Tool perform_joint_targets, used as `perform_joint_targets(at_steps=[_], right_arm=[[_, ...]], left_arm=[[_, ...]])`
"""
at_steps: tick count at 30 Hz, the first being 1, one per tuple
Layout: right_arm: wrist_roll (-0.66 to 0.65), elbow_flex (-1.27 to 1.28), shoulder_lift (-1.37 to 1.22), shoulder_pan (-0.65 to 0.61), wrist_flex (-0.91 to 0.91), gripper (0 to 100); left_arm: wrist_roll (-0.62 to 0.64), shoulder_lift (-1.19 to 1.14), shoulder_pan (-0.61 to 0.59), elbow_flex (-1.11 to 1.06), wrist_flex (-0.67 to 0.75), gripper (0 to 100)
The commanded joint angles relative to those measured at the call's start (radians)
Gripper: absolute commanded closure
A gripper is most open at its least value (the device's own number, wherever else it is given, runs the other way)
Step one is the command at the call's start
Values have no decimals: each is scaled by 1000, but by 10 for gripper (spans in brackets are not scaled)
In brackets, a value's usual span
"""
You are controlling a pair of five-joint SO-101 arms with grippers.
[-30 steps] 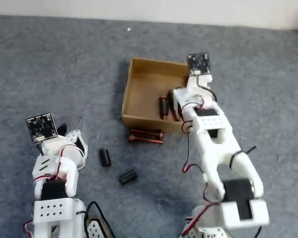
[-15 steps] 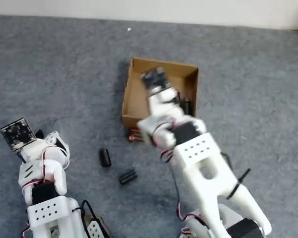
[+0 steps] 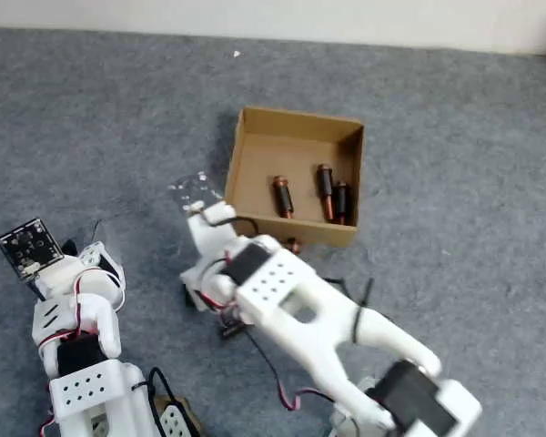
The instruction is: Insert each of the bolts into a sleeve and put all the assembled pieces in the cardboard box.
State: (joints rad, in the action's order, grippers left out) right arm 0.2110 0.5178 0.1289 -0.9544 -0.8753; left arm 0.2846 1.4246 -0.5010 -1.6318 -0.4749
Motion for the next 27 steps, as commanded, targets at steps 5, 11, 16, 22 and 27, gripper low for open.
perform_joint_targets(at_steps=[5,11,16,22,27], right_arm=[[37,-173,-179,-82,28,857],[37,-231,-309,-85,28,857],[37,-254,-403,-84,24,865],[28,-251,-409,-82,13,987],[28,-245,-289,-73,-65,995]], left_arm=[[14,10,-8,59,21,797],[14,10,-8,59,21,797],[14,10,-7,59,21,797],[14,10,-7,59,21,797],[14,10,-5,58,21,797]])
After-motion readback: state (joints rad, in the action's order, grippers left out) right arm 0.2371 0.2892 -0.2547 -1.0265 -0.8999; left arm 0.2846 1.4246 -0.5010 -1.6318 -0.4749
